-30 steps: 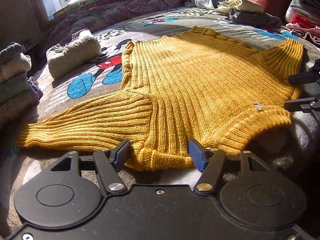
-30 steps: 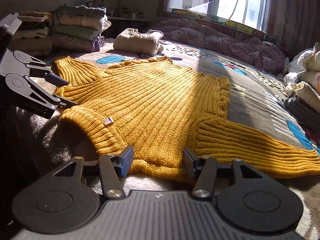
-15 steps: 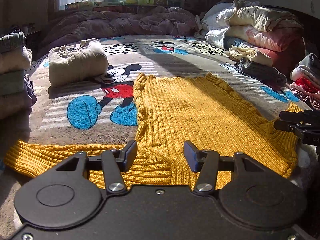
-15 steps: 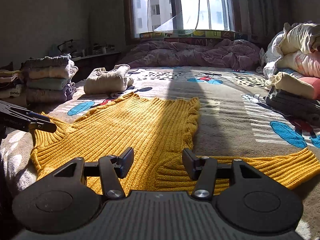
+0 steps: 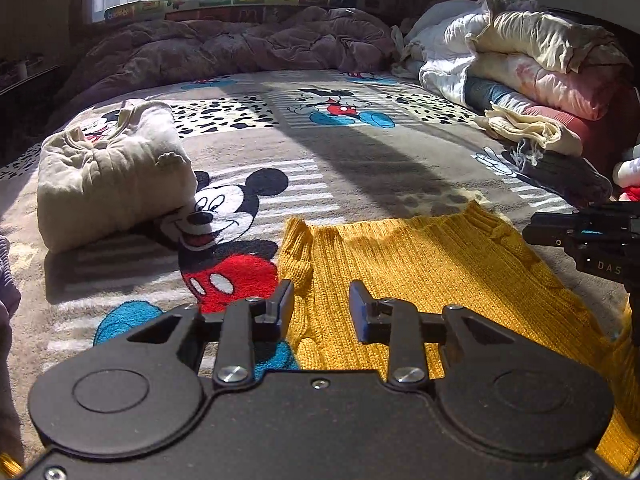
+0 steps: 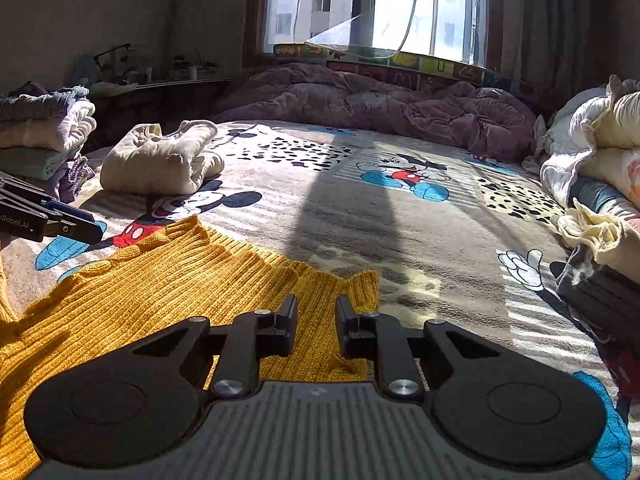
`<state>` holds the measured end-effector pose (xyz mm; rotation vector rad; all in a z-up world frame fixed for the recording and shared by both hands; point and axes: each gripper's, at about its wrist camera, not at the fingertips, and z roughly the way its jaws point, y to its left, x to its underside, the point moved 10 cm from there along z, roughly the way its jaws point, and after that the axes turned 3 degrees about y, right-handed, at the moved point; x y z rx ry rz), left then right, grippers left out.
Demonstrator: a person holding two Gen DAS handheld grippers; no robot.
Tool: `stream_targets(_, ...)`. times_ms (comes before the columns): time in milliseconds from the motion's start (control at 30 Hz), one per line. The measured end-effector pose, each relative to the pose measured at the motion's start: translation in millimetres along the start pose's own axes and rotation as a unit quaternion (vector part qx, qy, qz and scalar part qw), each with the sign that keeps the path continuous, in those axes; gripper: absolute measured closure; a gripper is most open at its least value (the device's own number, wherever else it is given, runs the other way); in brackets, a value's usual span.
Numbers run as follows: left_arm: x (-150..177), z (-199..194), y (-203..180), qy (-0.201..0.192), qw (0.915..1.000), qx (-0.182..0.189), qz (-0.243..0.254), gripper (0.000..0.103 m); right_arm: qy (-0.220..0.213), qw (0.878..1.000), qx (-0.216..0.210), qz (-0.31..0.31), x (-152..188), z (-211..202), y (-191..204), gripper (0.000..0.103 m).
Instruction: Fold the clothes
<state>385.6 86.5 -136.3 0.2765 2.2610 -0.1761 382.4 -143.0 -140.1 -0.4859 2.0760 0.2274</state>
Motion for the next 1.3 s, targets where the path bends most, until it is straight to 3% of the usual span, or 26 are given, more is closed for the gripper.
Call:
stream_targets(100,-11,23,-3,0.002,0.9996,0.015,0.023,0.073,0.000,1.000,-0.006,-0.002,-8,20,-6,0.082)
stream_targets(167,-13,27,3,0.001,0.9997,0.021,0.009,0.073,0.000,1.000,-0.014,0.010,-12,33,-15,0.082)
stream_targets(233,-16,32,9,0.001,0.9997,0.026,-0.005,0.074,0.020,0.998,-0.020,0.048,-4,52,-31,0.081)
stream_targets(267,-17,34,12,0.001,0.9995,0.028,-0.012,0.064,0.032,0.997,-0.018,0.069,4,60,-41,0.082)
stream_targets(400,-22,44,25,-0.001,0.9984,0.039,-0.041,0.069,0.067,0.987,-0.013,0.144,27,82,-74,0.078)
stream_targets(500,-25,51,34,-0.002,0.9970,0.046,-0.062,0.072,0.049,0.991,0.039,0.114,16,71,-77,0.072)
stream_targets(600,-29,58,42,-0.002,0.9951,0.055,-0.082,0.076,-0.007,0.994,0.003,0.105,-7,59,-62,0.073)
stream_targets(700,-24,84,30,0.035,0.9954,0.063,-0.063,0.077,0.009,0.998,-0.016,0.062,-9,72,-42,0.075)
stream_targets(800,-14,111,43,0.064,0.9904,0.062,-0.105,0.076,0.019,0.997,-0.018,0.070,-5,79,-45,0.076)
stream_targets(867,-21,104,52,0.067,0.9848,0.075,-0.142,0.077,0.025,0.997,-0.019,0.076,-3,84,-47,0.077)
stream_targets(1033,-32,93,47,0.035,0.9781,0.127,-0.161,0.077,0.040,0.995,-0.022,0.091,2,97,-53,0.073)
stream_targets(1100,-22,109,44,0.062,0.9783,0.113,-0.162,0.076,0.046,0.994,-0.023,0.097,5,102,-56,0.073)
stream_targets(1200,-17,115,54,0.065,0.9702,0.104,-0.209,0.077,0.053,0.988,-0.035,0.141,16,110,-65,0.069)
stream_targets(1300,-26,86,51,0.042,0.9753,0.087,-0.199,0.075,0.044,0.985,-0.023,0.165,10,89,-81,0.067)
